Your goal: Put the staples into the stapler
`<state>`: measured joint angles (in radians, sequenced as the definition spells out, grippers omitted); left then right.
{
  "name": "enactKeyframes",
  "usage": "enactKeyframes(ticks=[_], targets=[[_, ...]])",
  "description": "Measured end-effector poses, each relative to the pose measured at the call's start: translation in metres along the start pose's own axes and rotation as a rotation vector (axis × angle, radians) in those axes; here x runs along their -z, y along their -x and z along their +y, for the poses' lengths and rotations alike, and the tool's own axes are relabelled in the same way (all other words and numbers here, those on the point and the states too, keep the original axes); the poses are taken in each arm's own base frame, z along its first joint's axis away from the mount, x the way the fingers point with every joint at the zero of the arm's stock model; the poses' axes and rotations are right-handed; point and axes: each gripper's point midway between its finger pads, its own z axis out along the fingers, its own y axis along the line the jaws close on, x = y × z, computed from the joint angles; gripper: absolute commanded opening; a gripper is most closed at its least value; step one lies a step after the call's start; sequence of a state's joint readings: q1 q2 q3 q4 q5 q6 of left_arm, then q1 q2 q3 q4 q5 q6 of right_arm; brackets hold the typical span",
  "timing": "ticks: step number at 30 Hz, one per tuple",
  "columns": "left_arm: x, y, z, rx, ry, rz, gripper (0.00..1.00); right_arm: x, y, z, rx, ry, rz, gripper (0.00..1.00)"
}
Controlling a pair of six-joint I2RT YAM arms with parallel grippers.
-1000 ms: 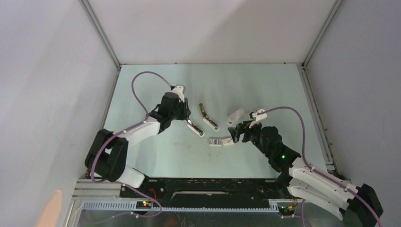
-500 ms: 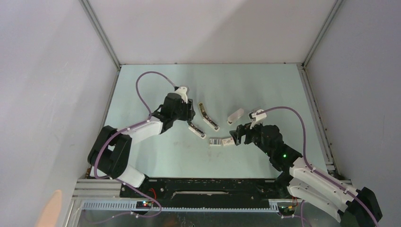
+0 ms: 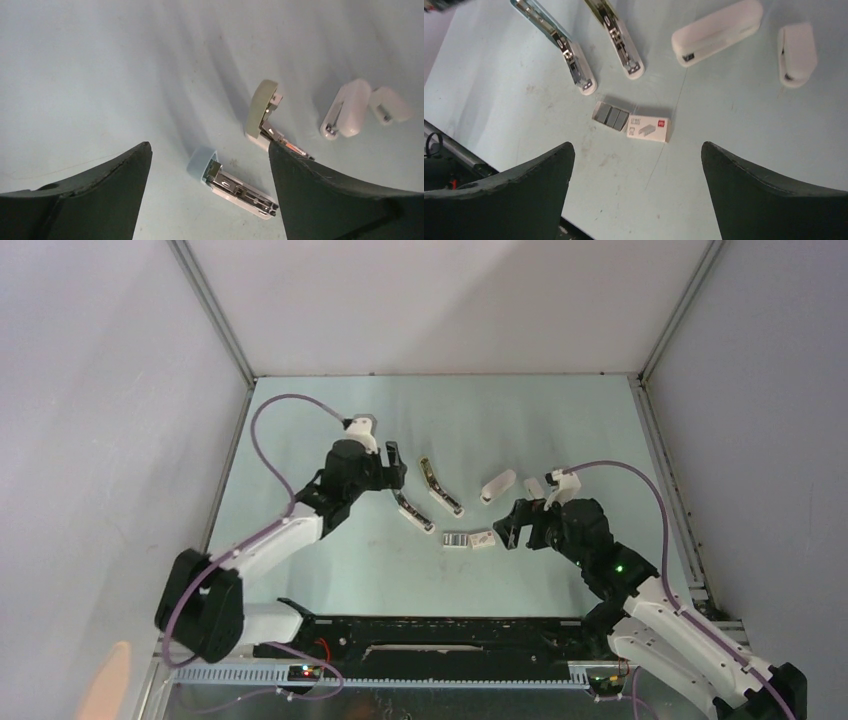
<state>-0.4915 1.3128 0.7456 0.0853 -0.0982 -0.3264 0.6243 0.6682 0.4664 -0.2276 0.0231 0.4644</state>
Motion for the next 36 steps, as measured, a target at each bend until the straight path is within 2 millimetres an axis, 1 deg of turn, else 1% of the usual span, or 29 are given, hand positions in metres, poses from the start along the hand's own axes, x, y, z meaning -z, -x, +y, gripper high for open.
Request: enactKeyframes(ticks=[1,3,6,9,10,12,15,17,20,22,26,29,31,34,36], targets=[[0.006,0.007,0.0,0.013,0.007,-0.02,0.95,0.001,-0.003,-0.001,-0.016,-0.007,0.014,0.99],[0.024,0.022,0.003,0.047,0.031,-0.065,0.99,0.003,-0.011,-0.003,-0.044,-0.025,0.055,0.99],[0.057,0.044,0.008,0.108,0.065,-0.14,1.0,0.006,-0.019,-0.004,-0.072,-0.061,0.123,0.99],[0.094,0.061,0.014,0.174,0.093,-0.196,1.0,0.008,-0.019,-0.002,-0.086,-0.097,0.175,0.99],[0.103,0.064,0.014,0.187,0.095,-0.208,1.0,0.008,-0.017,0.0,-0.087,-0.102,0.185,0.99],[0.127,0.073,0.016,0.215,0.102,-0.235,1.0,0.007,-0.013,0.005,-0.088,-0.113,0.203,0.99],[0.161,0.084,0.019,0.227,0.107,-0.26,1.0,0.002,-0.01,0.01,-0.089,-0.124,0.236,0.99],[0.184,0.095,0.02,0.225,0.106,-0.29,1.0,-0.004,-0.01,0.015,-0.089,-0.125,0.275,0.99],[0.213,0.105,0.022,0.192,0.098,-0.331,1.0,-0.015,-0.017,0.022,-0.078,-0.116,0.334,0.99],[0.232,0.107,0.025,0.141,0.095,-0.359,1.0,-0.02,-0.027,0.028,-0.06,-0.106,0.376,0.99],[0.249,0.105,0.033,0.056,0.109,-0.383,1.0,-0.033,-0.038,0.04,-0.028,-0.106,0.44,1.0],[0.252,0.102,0.039,0.008,0.132,-0.393,1.0,-0.048,-0.038,0.05,0.004,-0.136,0.462,0.99],[0.249,0.097,0.043,-0.014,0.148,-0.391,1.0,-0.056,-0.038,0.058,0.022,-0.166,0.477,0.97],[0.238,0.086,0.049,-0.039,0.173,-0.36,1.0,-0.072,-0.037,0.07,0.051,-0.224,0.496,0.91],[0.231,0.079,0.052,-0.055,0.186,-0.335,1.0,-0.082,-0.04,0.075,0.062,-0.26,0.511,0.89]])
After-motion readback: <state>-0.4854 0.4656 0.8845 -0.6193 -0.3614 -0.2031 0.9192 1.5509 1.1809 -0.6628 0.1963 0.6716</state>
